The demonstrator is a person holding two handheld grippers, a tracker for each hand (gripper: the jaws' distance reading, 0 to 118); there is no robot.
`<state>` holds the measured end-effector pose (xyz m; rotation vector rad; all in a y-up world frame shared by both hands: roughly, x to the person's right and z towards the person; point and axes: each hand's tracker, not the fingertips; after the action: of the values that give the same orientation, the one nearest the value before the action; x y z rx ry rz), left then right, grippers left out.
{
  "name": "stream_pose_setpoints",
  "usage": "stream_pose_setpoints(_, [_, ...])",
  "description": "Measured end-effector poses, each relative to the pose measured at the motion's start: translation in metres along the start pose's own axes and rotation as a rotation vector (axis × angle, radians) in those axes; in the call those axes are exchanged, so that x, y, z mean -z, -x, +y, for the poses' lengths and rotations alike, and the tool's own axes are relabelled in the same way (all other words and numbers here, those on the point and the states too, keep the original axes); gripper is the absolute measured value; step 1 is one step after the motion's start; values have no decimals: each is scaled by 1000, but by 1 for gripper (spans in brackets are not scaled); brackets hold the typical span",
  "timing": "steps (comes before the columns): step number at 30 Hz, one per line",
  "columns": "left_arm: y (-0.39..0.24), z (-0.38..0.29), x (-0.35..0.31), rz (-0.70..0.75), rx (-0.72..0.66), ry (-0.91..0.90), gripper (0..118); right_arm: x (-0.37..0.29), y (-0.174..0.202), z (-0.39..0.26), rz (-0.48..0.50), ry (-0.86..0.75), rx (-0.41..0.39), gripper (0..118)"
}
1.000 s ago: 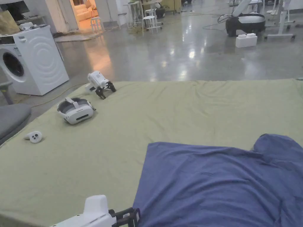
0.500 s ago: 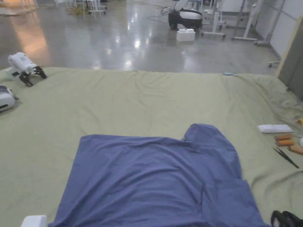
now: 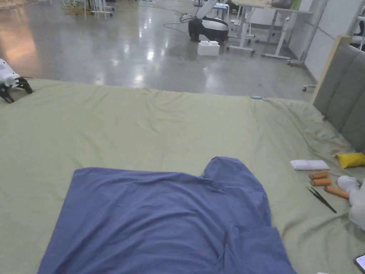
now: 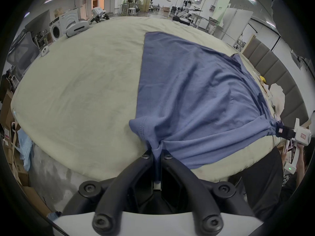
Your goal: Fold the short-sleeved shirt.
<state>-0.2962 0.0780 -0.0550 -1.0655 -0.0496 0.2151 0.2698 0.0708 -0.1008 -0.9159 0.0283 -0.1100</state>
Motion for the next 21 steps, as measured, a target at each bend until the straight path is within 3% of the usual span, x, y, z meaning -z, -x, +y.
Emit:
stream_pose_setpoints(6, [6,71,-35,-125,-50,-208,2,-19,-2,65,108,-149,158,7])
stream_pose_setpoints(9, [3,133,-8,-93,1,-231,2,13,3,115,57,-157,129,7])
stream_pose_setpoints(15, [18,223,86,-55,-85,-85,5,106,18,186,25,10,168,8])
stream_pose_setpoints(16, [20,228,97,-59,-102,-69,23,117,20,189,15,28,170,17])
stream_pose_setpoints(18, [19,230,110,-1,-127,-117,77,128,26,187,-75,9,129,68])
stream_pose_setpoints(19, [19,230,109,39,-137,-126,98,131,23,187,-72,28,127,83])
stream_pose_setpoints(21, [15,218,81,45,-100,-286,96,111,20,183,-7,-54,137,81])
